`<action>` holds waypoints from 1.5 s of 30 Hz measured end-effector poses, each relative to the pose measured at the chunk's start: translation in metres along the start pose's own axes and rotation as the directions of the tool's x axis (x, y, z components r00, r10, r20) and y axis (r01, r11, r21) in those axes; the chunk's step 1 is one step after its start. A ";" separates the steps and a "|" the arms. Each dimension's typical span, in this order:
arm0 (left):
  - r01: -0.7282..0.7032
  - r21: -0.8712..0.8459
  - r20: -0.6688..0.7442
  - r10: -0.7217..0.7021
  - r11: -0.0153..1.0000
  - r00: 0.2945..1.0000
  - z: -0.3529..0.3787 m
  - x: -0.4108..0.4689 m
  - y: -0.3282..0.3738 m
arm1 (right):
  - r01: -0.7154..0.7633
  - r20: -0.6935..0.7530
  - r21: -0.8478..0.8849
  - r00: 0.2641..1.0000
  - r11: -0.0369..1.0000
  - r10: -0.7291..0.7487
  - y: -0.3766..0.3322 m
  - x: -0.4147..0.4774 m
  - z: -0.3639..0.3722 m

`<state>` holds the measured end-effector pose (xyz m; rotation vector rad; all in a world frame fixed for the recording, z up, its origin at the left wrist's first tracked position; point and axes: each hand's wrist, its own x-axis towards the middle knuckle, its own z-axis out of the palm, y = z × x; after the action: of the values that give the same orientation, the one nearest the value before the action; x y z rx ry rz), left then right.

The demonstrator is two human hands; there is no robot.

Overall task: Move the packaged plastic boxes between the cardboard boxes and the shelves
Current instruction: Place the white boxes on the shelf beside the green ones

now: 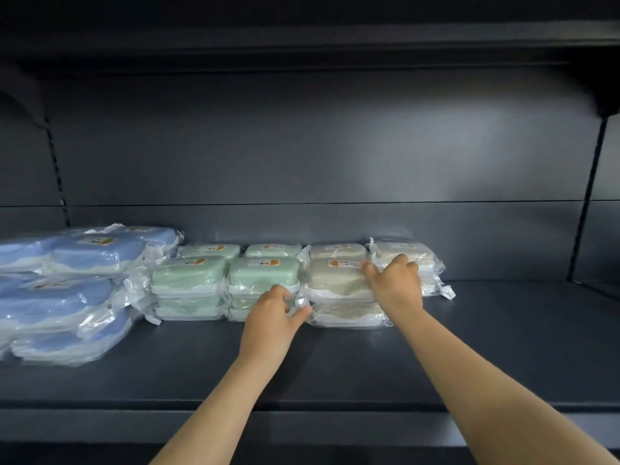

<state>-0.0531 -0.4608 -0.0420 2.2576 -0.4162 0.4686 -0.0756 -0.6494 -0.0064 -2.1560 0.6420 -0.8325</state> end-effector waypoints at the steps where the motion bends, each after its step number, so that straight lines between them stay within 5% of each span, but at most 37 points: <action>1: -0.039 0.016 -0.030 0.039 0.999 0.999 0.000 0.001 0.001 | 0.057 -0.038 -0.084 0.997 0.995 -0.060 0.003 -0.001 0.000; 3: -0.104 0.039 -0.053 0.106 0.994 0.993 -0.001 0.002 0.005 | 0.155 -0.026 -0.143 0.987 0.977 -0.161 0.007 0.000 -0.007; 8: -0.261 0.144 -0.020 0.266 0.955 0.964 -0.003 0.021 0.017 | 0.251 0.227 0.025 0.941 0.968 -0.250 0.014 0.006 -0.022; 12: -0.348 0.221 0.094 0.335 0.911 0.937 -0.003 0.042 0.035 | 0.273 0.223 0.009 0.937 0.962 -0.268 0.011 0.010 -0.016; 27: -0.348 0.327 0.235 0.281 0.879 0.931 0.009 0.067 0.042 | 0.280 0.156 -0.015 0.949 0.960 -0.274 0.008 0.013 0.000; 45: -0.394 0.332 0.272 0.313 0.857 0.910 -0.027 0.042 0.072 | 0.347 0.308 -0.360 0.921 0.866 -0.240 -0.010 -0.019 -0.066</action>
<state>-0.0529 -0.4931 0.0393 2.6281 -0.9357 0.5368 -0.1344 -0.6607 0.0291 -2.7411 0.3769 -0.5919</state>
